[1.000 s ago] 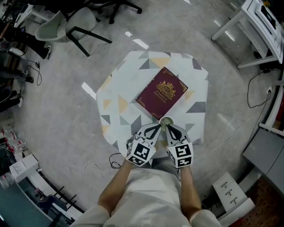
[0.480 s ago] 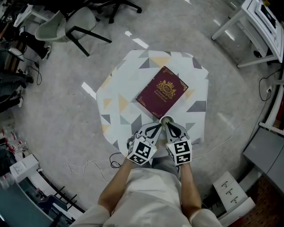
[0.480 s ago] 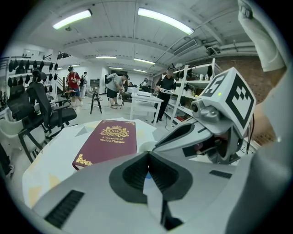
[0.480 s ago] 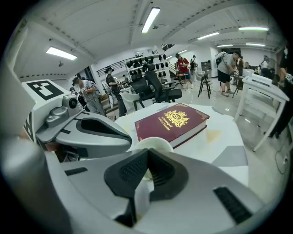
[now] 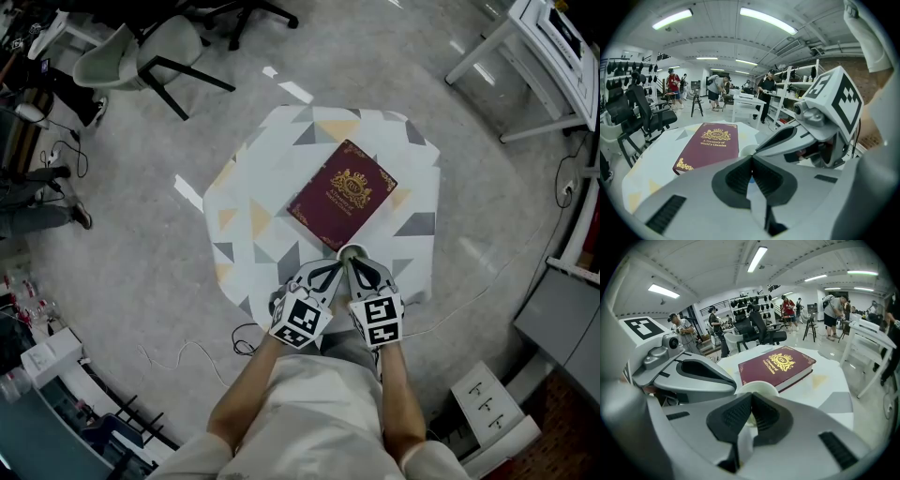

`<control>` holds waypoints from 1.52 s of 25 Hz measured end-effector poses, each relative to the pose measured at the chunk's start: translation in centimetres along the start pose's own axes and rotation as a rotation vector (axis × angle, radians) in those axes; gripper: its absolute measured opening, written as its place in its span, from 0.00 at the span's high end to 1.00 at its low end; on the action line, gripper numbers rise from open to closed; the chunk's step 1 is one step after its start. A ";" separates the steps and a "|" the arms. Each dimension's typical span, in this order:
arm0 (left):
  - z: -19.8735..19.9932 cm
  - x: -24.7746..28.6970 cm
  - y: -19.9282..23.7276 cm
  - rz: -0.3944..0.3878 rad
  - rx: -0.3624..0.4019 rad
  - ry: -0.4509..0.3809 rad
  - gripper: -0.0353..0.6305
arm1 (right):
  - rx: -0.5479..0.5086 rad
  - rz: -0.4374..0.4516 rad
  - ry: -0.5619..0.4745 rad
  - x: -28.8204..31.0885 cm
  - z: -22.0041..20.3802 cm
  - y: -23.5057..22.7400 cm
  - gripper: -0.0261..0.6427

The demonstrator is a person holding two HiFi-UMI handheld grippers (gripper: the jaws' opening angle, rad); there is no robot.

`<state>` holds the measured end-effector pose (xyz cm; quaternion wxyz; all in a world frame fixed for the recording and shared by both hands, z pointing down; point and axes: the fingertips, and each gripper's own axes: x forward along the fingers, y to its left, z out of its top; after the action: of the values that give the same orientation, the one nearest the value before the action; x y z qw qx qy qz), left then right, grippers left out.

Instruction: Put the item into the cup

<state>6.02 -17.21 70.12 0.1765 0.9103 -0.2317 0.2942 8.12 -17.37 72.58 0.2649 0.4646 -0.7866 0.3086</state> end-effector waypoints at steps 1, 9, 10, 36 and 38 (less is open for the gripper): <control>0.0 0.0 0.0 0.000 0.000 -0.001 0.93 | -0.004 -0.002 0.000 0.0 0.0 0.0 0.95; 0.0 -0.4 0.3 0.004 0.001 -0.006 0.93 | -0.027 -0.014 -0.007 0.1 0.3 0.3 0.91; 0.1 -0.5 0.3 0.004 0.001 -0.007 0.93 | -0.028 -0.016 -0.009 0.0 0.5 0.4 0.91; 8.0 -8.0 0.7 0.020 0.091 -0.240 0.93 | -0.097 -0.227 -0.272 -10.0 7.7 2.6 0.90; 8.3 -8.8 0.3 0.008 0.102 -0.257 0.93 | -0.100 -0.251 -0.283 -10.9 7.8 3.1 0.90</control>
<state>3.26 -18.44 58.38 0.0974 0.9473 -0.2410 0.1874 9.03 -15.71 59.00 0.2108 0.5842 -0.7662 0.1650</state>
